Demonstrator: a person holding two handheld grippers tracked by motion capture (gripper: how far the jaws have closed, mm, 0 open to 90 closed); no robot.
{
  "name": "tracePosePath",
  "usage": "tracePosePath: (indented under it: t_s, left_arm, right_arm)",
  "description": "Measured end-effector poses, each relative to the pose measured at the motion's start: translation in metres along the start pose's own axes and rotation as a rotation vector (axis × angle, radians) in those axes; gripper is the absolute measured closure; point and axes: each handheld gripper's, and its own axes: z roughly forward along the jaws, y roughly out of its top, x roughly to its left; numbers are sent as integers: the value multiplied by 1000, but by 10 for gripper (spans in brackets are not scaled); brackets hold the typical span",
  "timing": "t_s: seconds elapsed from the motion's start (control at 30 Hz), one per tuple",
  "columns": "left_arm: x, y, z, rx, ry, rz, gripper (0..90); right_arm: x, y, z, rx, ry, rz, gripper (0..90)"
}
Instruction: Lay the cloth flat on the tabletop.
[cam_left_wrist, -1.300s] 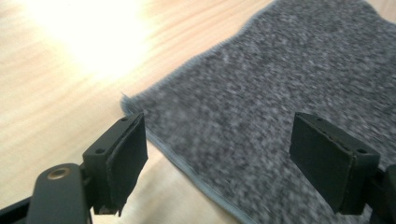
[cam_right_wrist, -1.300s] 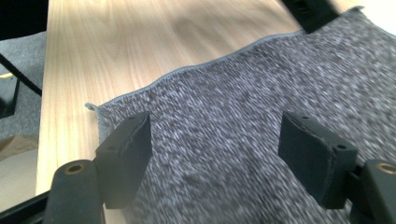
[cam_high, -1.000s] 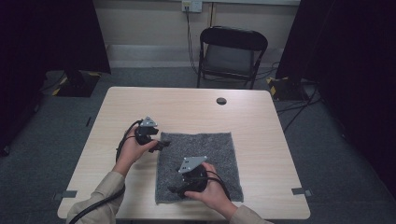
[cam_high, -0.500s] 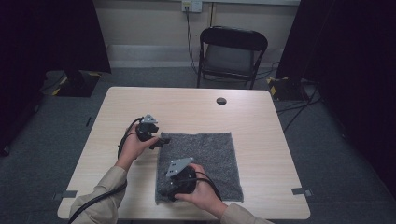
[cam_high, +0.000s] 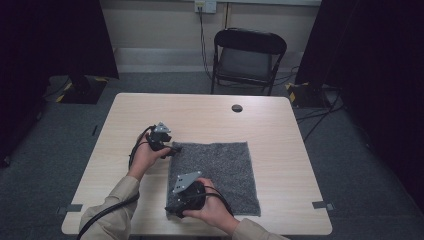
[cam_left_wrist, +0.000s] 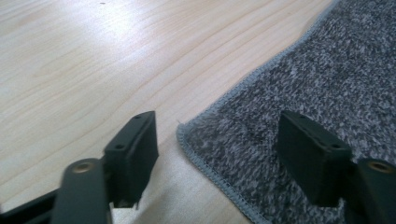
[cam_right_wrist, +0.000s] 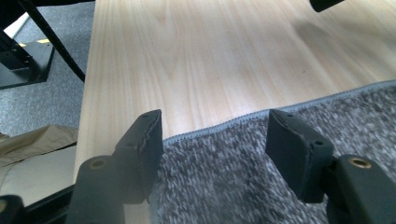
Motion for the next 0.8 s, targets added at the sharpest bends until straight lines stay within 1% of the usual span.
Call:
tracePosePath:
  t_s: [0.03, 0.07, 0.1, 0.13, 0.17, 0.2, 0.23, 0.27, 0.3, 0.33, 0.37, 0.43, 0.5, 0.6, 0.67, 0.73, 0.8]
  left_arm:
    - [0, 0, 0, 9, 14, 12, 367]
    - [1, -1, 1, 3, 34, -5, 393]
    - [1, -1, 1, 3, 28, -14, 425]
    - [1, -2, 2, 10, 33, -12, 431]
    - [1, -2, 2, 15, 37, -5, 445]
    - [1, -2, 2, 21, 35, 1, 481]
    - [1, -3, 3, 19, 40, -1, 485]
    - [2, -3, 3, 22, 41, 1, 485]
    - [2, -3, 3, 18, 35, -5, 492]
    - [2, -4, 4, 11, 32, -13, 515]
    - [2, -4, 4, 7, 32, -13, 521]
    - [2, -3, 4, 11, 22, -9, 575]
    - [1, -2, 4, 14, 21, 9, 601]
    - [0, -2, 4, 17, 20, 19, 637]
    - [0, -2, 4, 12, 13, 14, 651]
    - [0, -3, 4, 6, 13, 4, 658]
    - [-1, -4, 4, 2, 13, -3, 661]
  right_arm:
    - [1, 0, 0, 3, 0, -5, 372]
    - [1, 0, 0, 1, 1, -8, 375]
    - [3, 1, 0, 5, -1, -18, 376]
    - [4, 1, 0, 7, -3, -31, 378]
    - [6, 2, 0, 3, 7, -38, 385]
    - [6, 2, 0, -5, 17, -21, 385]
    - [6, 2, 0, -10, 20, -18, 389]
    - [7, 2, 0, -10, 23, -19, 402]
    - [7, 2, 0, -8, 24, -25, 405]
    - [7, 2, 1, -6, 21, -32, 409]
    - [8, 1, 2, -1, 28, -28, 427]
    - [9, -1, 3, 7, 32, -34, 451]
    - [11, -2, 5, 16, 39, -45, 473]
    - [14, -4, 9, 32, 42, -64, 548]
    - [14, -5, 10, 40, 41, -72, 580]
    - [15, -8, 12, 53, 41, -82, 646]
    - [16, -9, 12, 40, 30, -86, 696]
